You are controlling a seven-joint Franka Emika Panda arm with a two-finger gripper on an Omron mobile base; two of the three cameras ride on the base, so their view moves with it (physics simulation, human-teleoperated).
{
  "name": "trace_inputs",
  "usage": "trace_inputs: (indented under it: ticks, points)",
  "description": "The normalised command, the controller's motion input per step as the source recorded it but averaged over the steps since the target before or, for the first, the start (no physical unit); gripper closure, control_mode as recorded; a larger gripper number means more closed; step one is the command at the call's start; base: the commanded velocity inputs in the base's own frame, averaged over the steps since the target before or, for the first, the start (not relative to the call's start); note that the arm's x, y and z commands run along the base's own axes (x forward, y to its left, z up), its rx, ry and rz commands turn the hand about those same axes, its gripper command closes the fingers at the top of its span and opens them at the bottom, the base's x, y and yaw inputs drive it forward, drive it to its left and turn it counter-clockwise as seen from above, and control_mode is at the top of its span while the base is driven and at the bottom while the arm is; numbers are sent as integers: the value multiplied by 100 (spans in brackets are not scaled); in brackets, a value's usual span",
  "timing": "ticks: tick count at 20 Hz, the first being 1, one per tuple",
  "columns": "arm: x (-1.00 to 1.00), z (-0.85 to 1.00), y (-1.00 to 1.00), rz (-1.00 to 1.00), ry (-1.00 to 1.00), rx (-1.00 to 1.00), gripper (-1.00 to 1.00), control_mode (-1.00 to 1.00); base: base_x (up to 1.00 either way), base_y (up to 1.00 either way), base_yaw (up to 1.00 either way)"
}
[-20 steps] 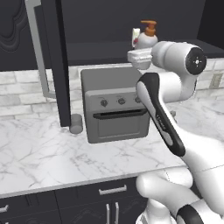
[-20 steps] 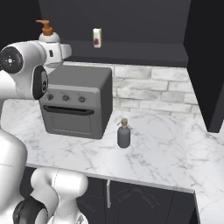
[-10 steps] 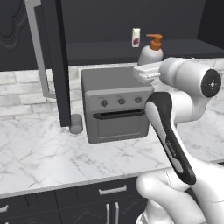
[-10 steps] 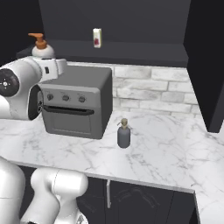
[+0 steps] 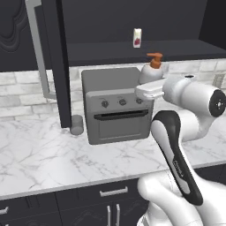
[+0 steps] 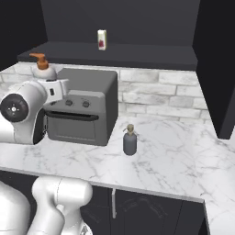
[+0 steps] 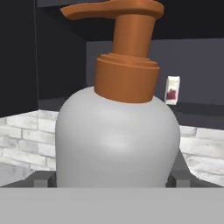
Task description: Pick the soap dispenser and soap dispenser from the cabinet and place them on the counter.
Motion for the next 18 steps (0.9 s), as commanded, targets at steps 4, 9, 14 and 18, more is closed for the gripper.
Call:
trace_inputs:
  ticks: [4, 9, 14, 18]
  points:
    - [0, -50, 13, 8, 5, 0, 100, -100, 0, 0, 0]
    - [0, -51, 16, 9, 6, 0, 100, -100, 0, 0, 0]
    - [-4, -51, 20, 10, 5, 0, 100, -100, 0, 0, 0]
    - [0, -52, 24, 9, 4, 0, 100, -100, 0, 0, 0]
